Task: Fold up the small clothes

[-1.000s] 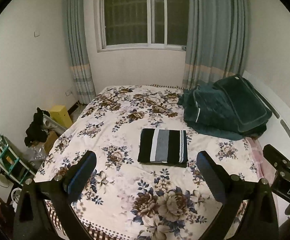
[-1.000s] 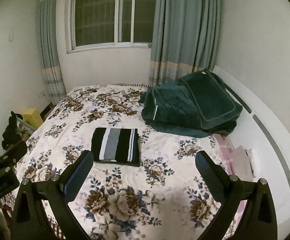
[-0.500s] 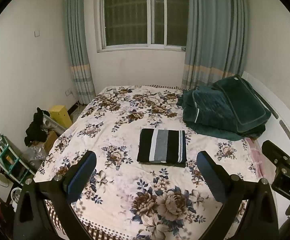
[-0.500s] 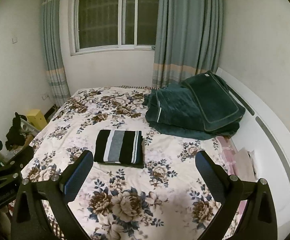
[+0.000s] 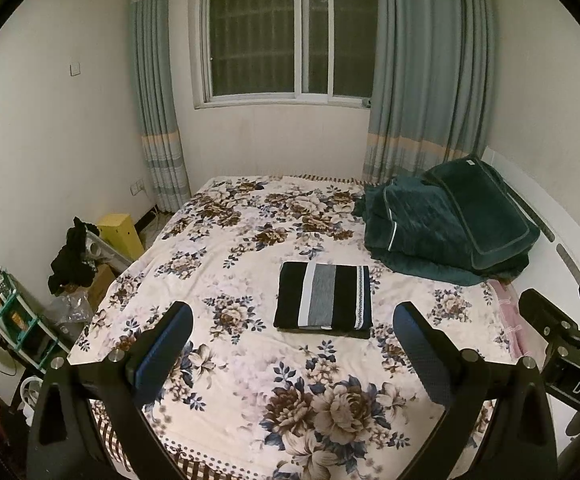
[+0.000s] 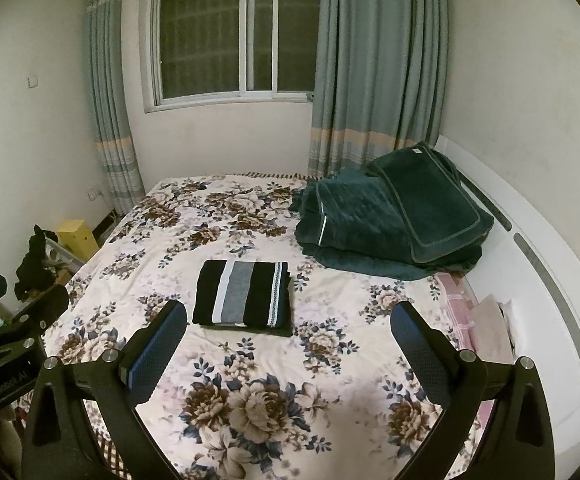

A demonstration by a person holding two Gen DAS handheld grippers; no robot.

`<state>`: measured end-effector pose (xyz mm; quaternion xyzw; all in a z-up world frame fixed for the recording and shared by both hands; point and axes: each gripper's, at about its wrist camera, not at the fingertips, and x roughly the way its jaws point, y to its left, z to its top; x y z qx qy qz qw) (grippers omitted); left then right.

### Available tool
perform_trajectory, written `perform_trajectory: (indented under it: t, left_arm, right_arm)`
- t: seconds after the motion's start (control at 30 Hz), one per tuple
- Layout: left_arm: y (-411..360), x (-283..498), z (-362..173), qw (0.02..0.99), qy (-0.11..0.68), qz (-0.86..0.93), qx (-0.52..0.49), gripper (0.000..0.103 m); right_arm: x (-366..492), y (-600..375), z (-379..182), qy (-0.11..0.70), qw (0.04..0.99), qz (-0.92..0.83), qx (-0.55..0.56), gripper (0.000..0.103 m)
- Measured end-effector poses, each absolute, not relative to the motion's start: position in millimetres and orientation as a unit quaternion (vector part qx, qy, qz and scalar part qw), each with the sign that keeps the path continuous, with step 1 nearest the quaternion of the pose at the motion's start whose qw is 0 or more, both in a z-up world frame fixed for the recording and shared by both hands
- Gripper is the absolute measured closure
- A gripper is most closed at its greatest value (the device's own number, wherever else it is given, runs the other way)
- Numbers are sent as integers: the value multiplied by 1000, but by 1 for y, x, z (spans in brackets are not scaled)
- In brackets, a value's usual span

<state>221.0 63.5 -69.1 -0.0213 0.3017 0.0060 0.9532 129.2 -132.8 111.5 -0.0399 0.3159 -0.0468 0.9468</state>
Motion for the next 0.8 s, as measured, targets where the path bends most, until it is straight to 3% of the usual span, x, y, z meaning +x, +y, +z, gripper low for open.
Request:
perform_trajectory:
  t: [0.8]
  left_arm:
    - [57, 216, -52, 956, 293, 22, -22, 0]
  right_arm:
    - [128, -128, 110, 315, 947, -46, -40, 0]
